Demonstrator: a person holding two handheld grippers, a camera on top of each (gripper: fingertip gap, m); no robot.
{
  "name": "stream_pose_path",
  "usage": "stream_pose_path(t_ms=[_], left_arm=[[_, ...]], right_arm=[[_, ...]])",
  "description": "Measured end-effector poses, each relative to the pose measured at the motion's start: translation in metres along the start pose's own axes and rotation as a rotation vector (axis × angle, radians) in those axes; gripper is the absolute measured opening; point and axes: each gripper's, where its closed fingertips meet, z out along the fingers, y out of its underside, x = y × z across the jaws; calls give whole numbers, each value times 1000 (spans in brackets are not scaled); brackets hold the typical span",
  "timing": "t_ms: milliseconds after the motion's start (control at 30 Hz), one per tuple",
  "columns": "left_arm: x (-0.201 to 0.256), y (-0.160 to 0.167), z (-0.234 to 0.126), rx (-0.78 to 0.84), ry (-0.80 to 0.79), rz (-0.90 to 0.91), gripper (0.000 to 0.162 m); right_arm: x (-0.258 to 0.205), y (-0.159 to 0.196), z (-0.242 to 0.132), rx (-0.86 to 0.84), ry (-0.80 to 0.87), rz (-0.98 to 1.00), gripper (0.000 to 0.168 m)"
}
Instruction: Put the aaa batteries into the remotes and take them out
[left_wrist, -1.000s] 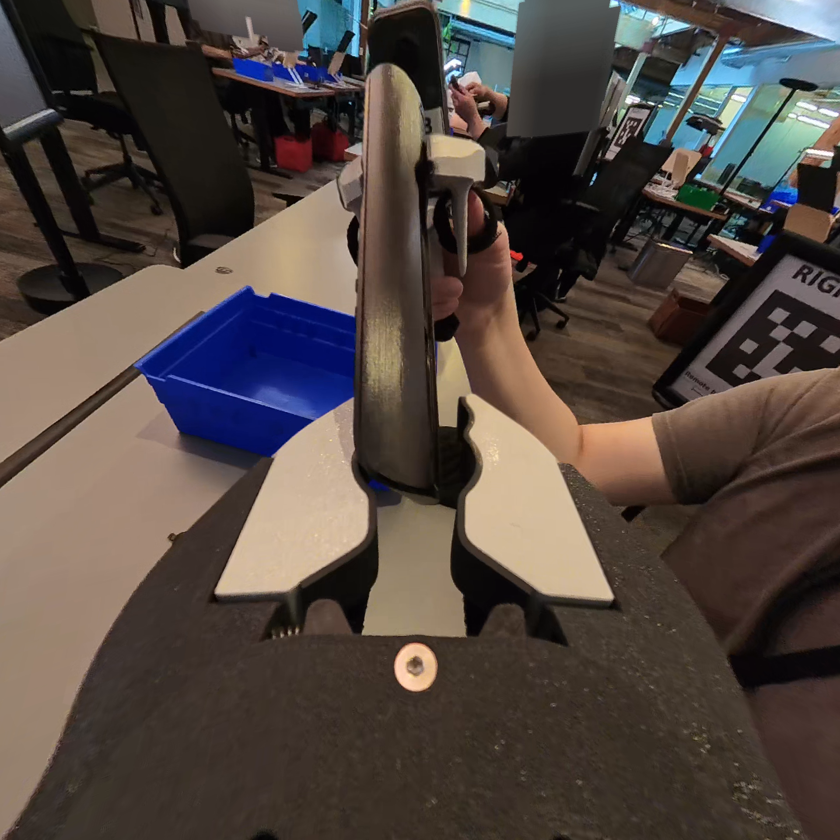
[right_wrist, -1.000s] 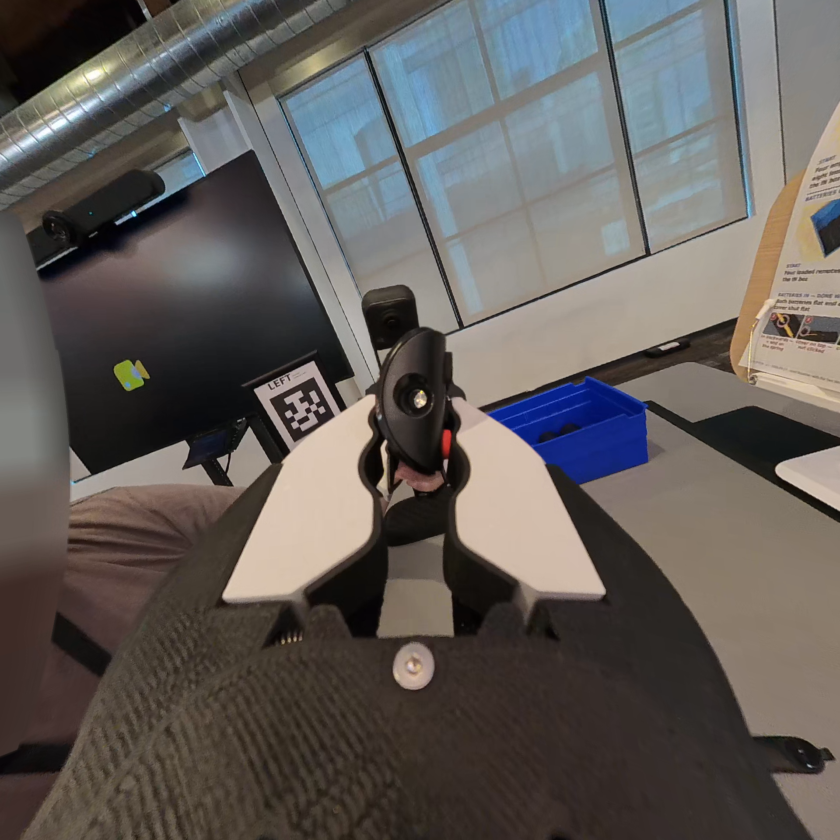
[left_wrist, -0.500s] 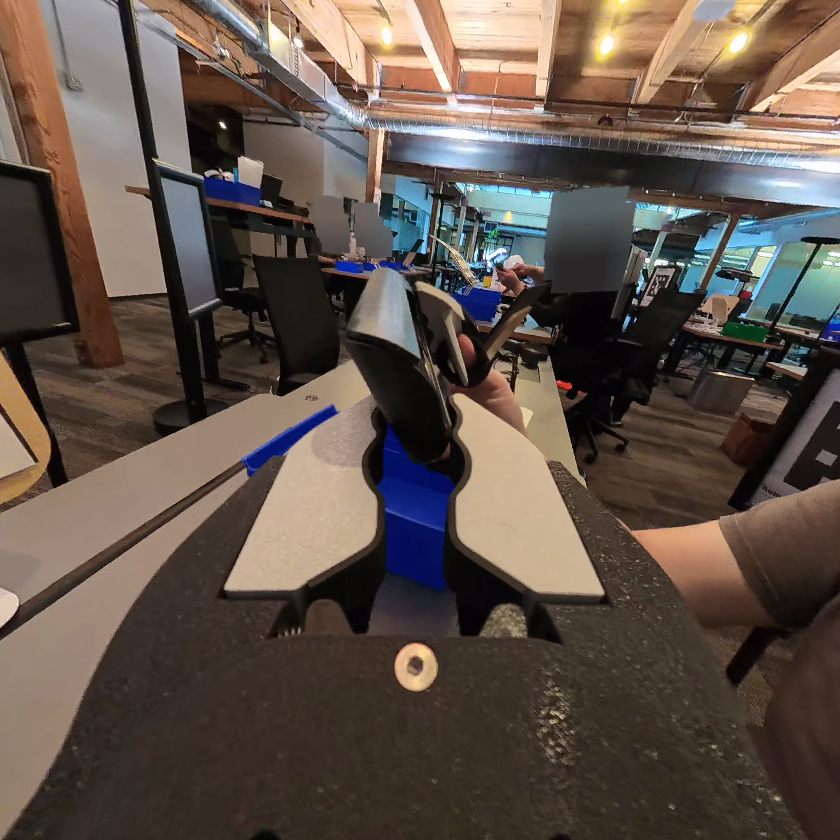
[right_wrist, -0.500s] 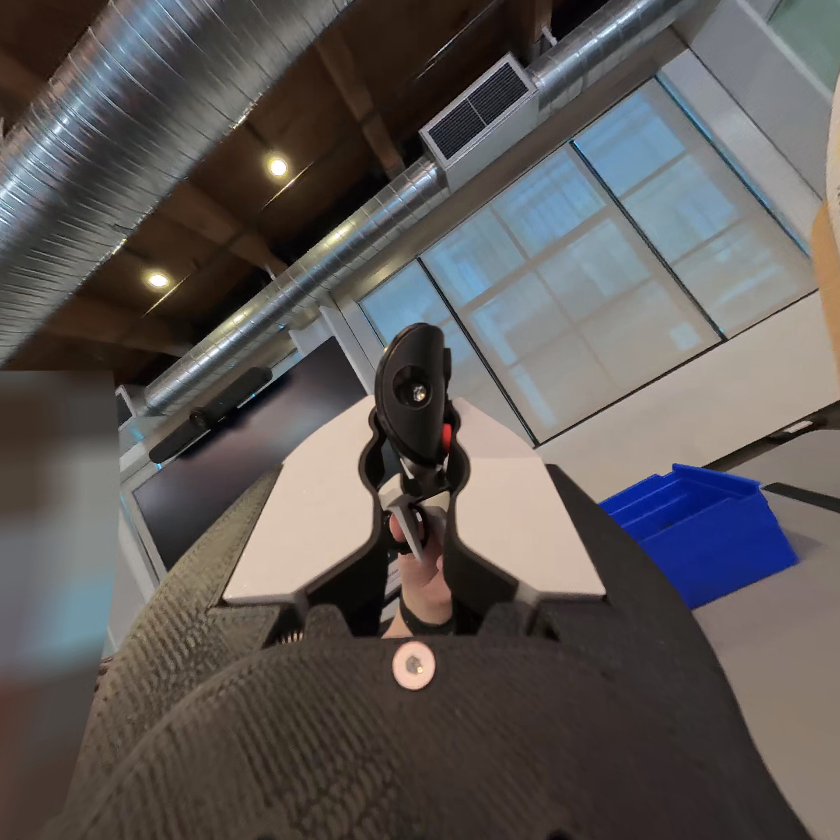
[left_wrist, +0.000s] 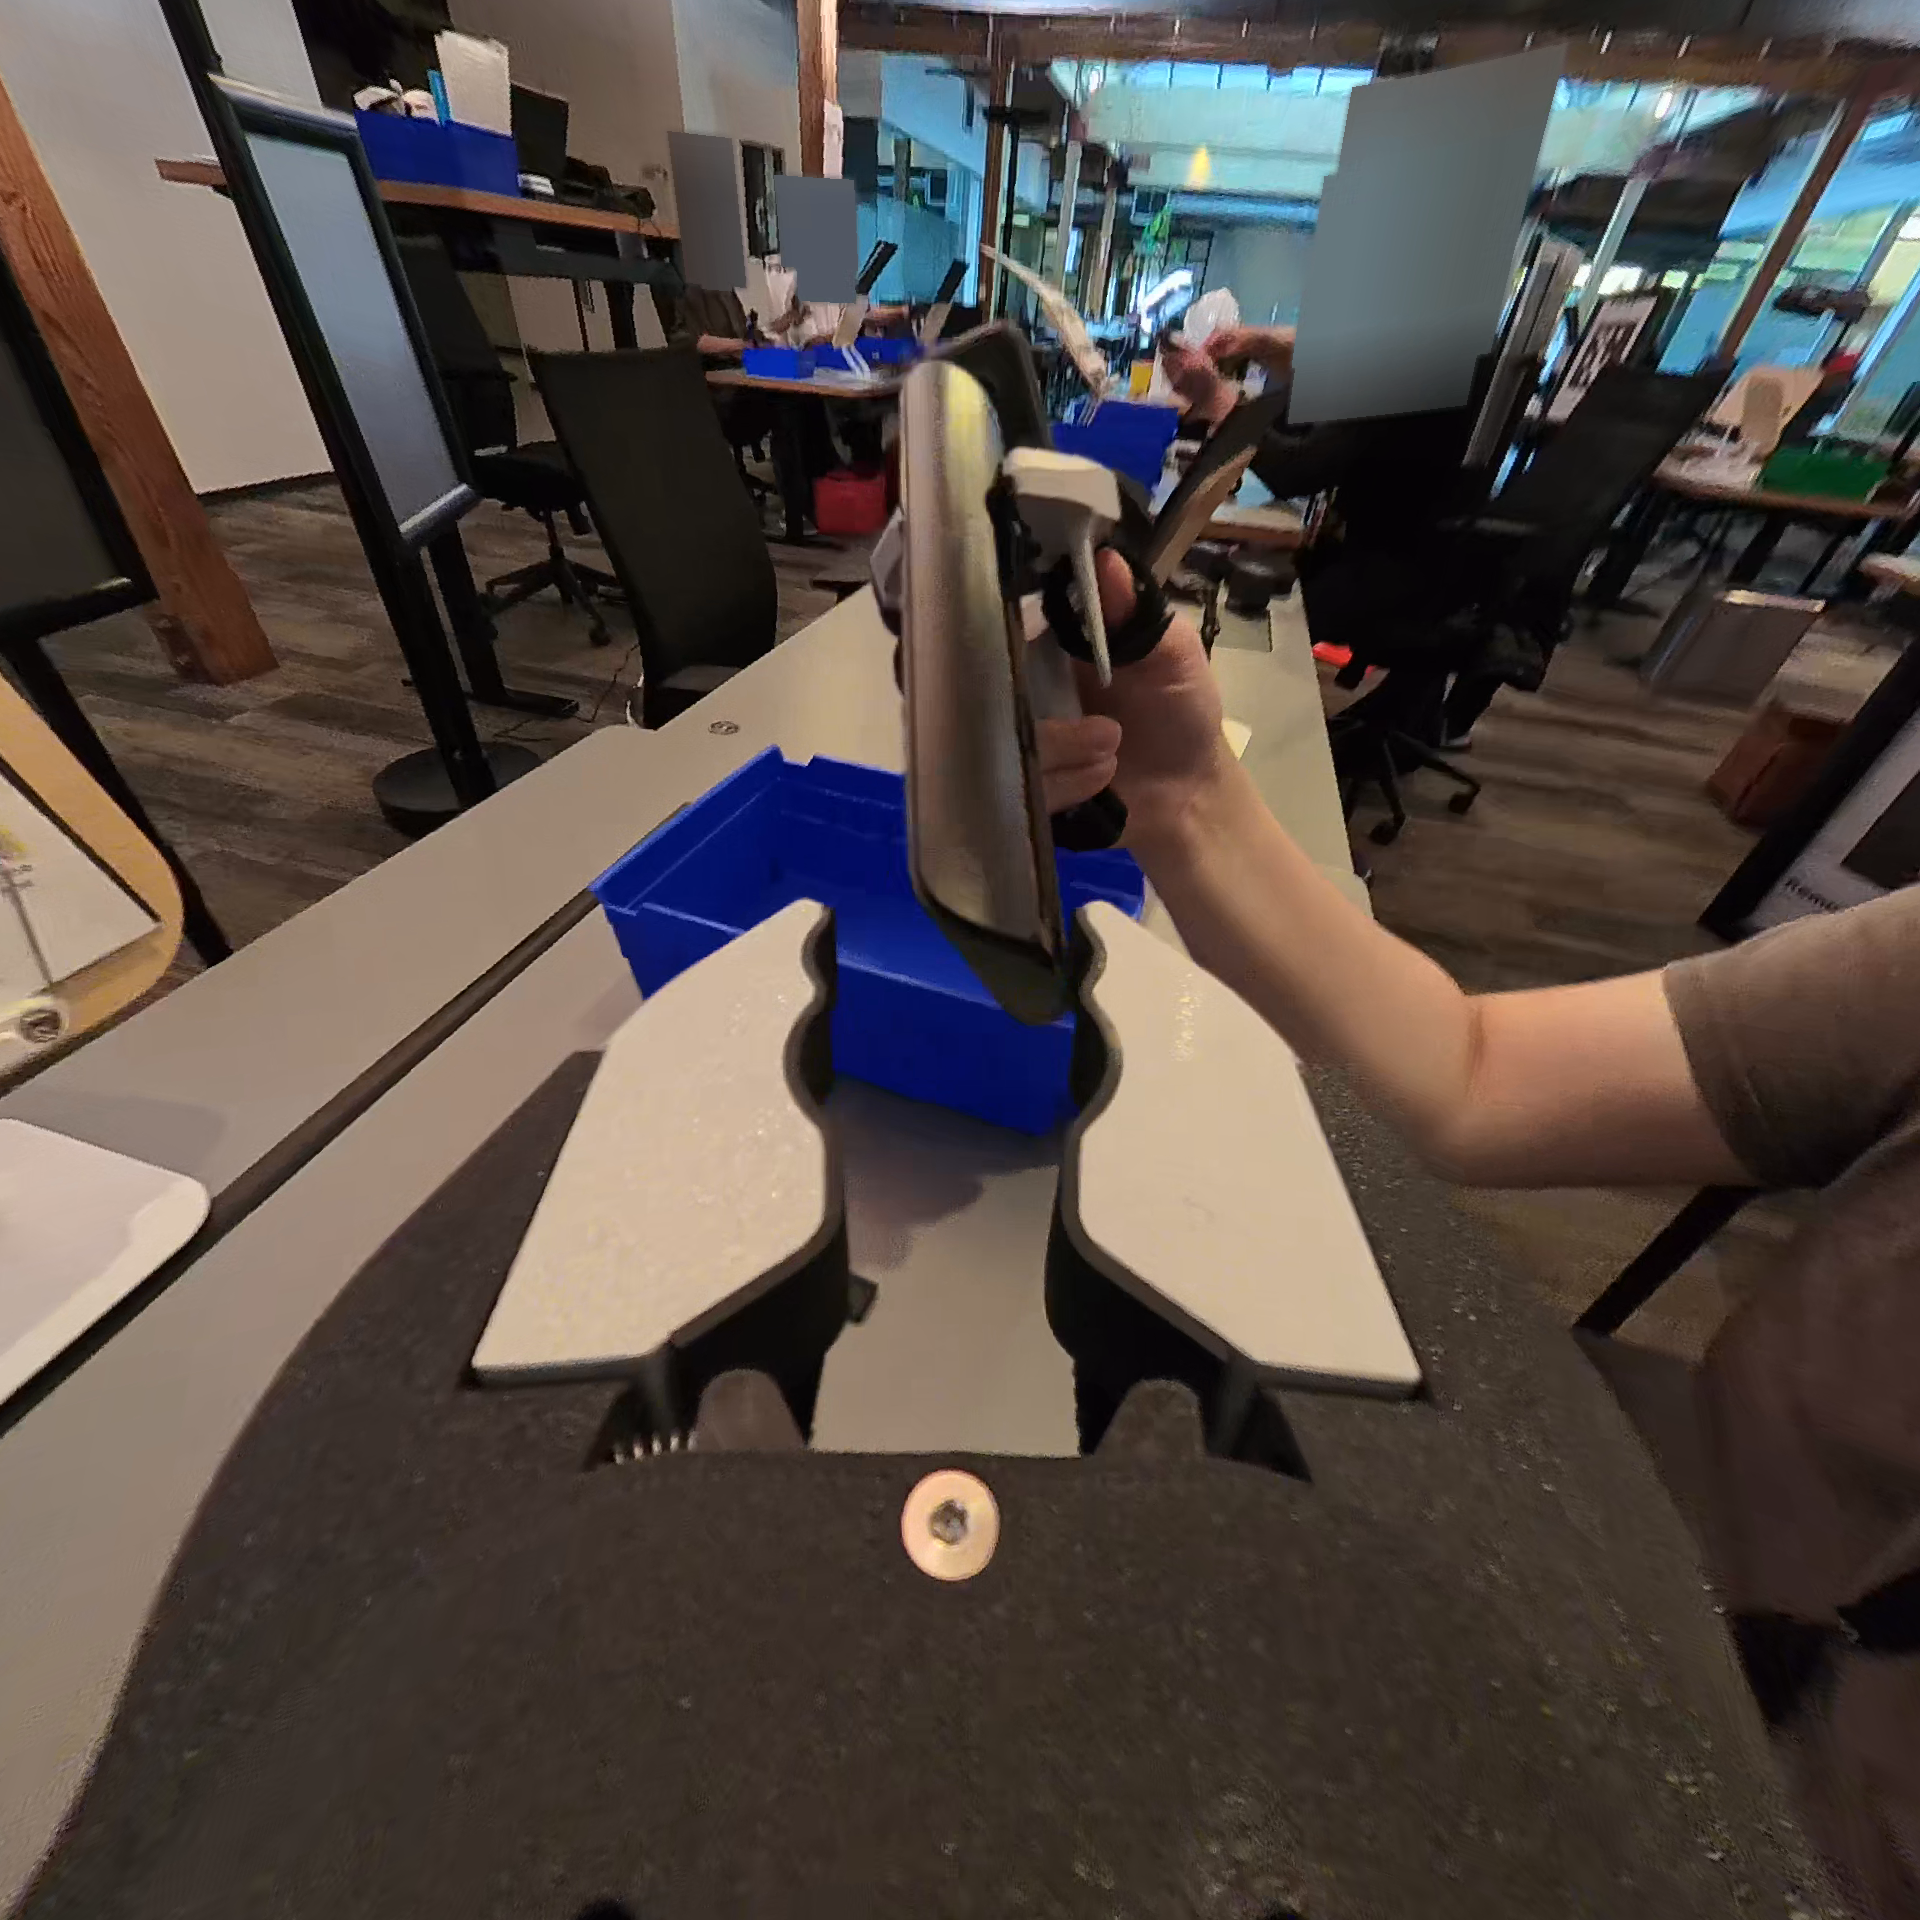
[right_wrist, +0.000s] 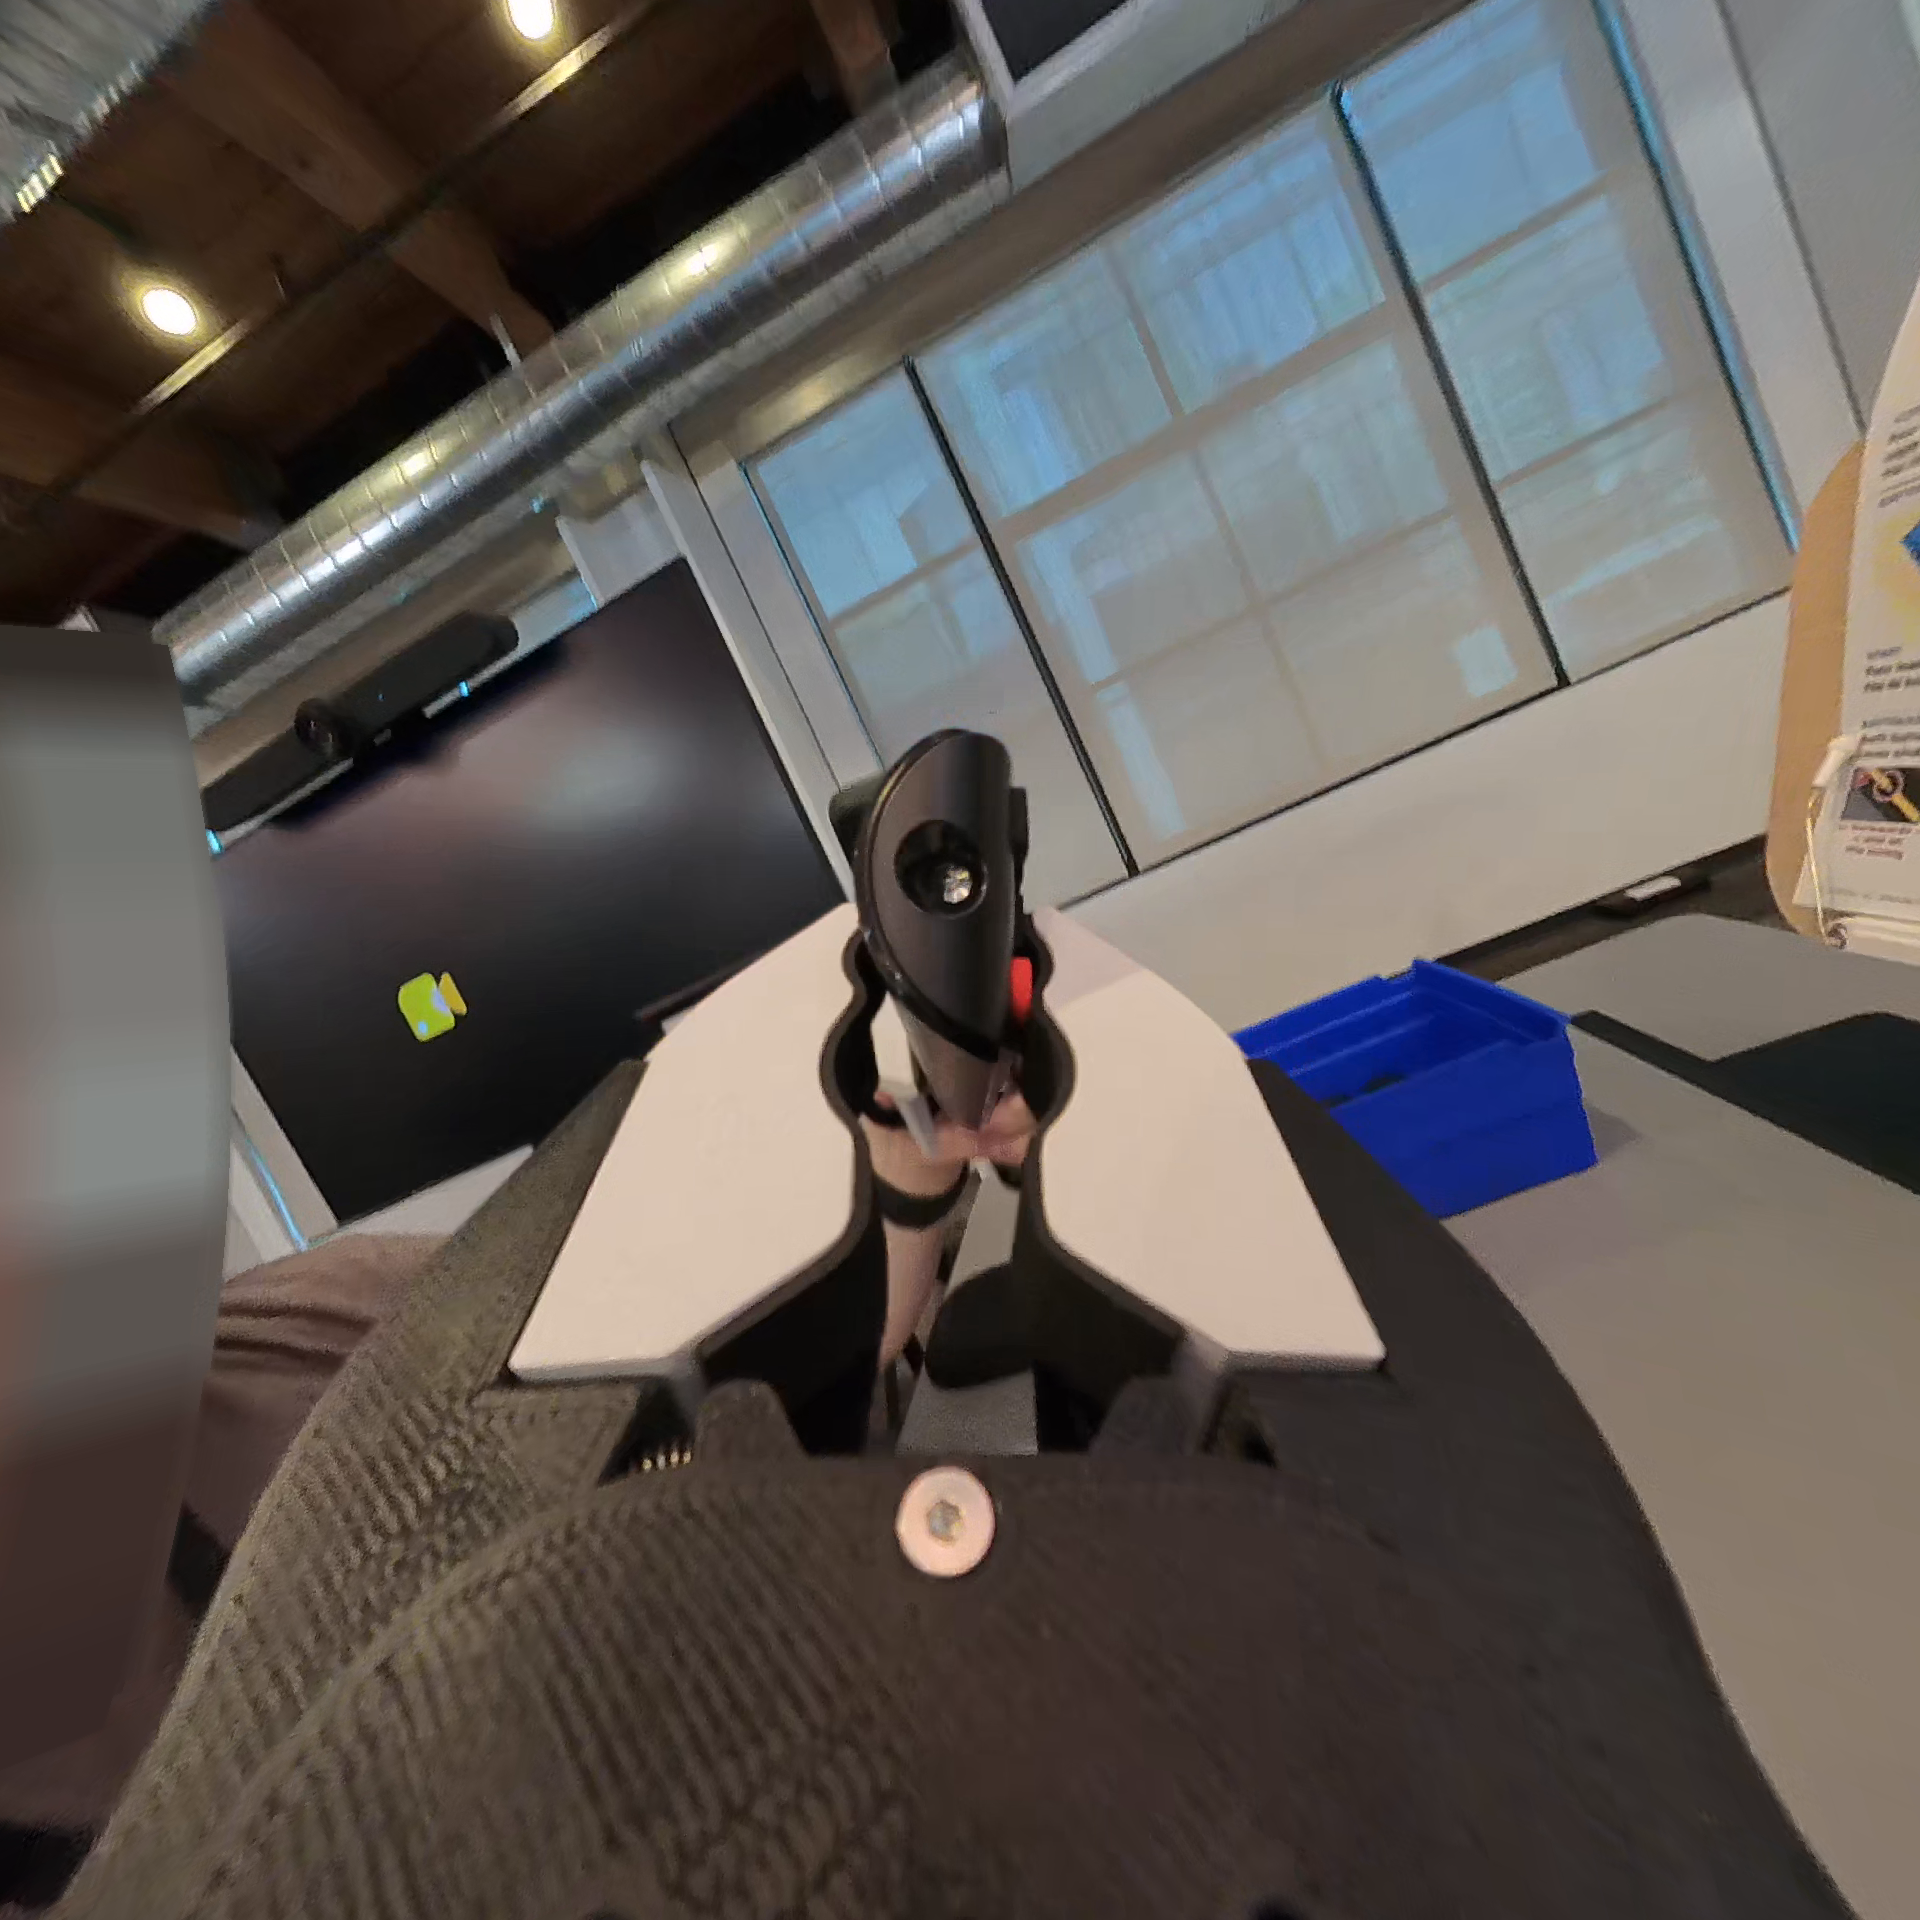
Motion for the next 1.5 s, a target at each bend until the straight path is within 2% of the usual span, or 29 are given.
stream_pose_path(t_ms=[167,300,400,467,500,633,767,833,900,1100,1267,1367,1400,1433,1500], left_arm=[[12,10,7,-206,125,23,45],[22,19,25,-304,209,10,43],[25,34,37,-390,250,-1,38],[31,43,44,-427,303,-21,26],[33,46,46,-438,323,-39,25],[33,48,61,-348,302,-50,23],[32,36,69,-160,290,-115,22],[28,32,70,-85,265,-136,22],[22,26,69,-12,247,-178,22],[-6,-2,51,180,150,-236,22],[-20,-33,33,281,115,-225,22],[-22,-41,34,297,103,-198,22],[-21,-42,36,302,107,-194,22],[-19,-42,39,307,121,-189,23],[-15,-41,42,298,160,-178,22]], right_arm=[[0,20,2,-170,54,-61,25],[-3,35,4,-272,54,-72,25],[-6,44,4,-331,49,-79,25],[-7,49,3,-369,49,-81,25],[-7,50,3,-374,49,-84,25],[-8,41,6,-312,50,-116,26],[-9,26,15,-174,27,-90,28],[-6,18,19,-99,26,-81,43],[-3,15,20,-66,33,-84,46],[8,27,23,-107,56,-94,46],[19,58,30,-259,69,-130,55],[21,76,45,-320,66,-169,58],[21,82,49,-343,60,-188,56],[23,87,51,-364,69,-199,30],[27,91,51,-383,83,-147,21]])
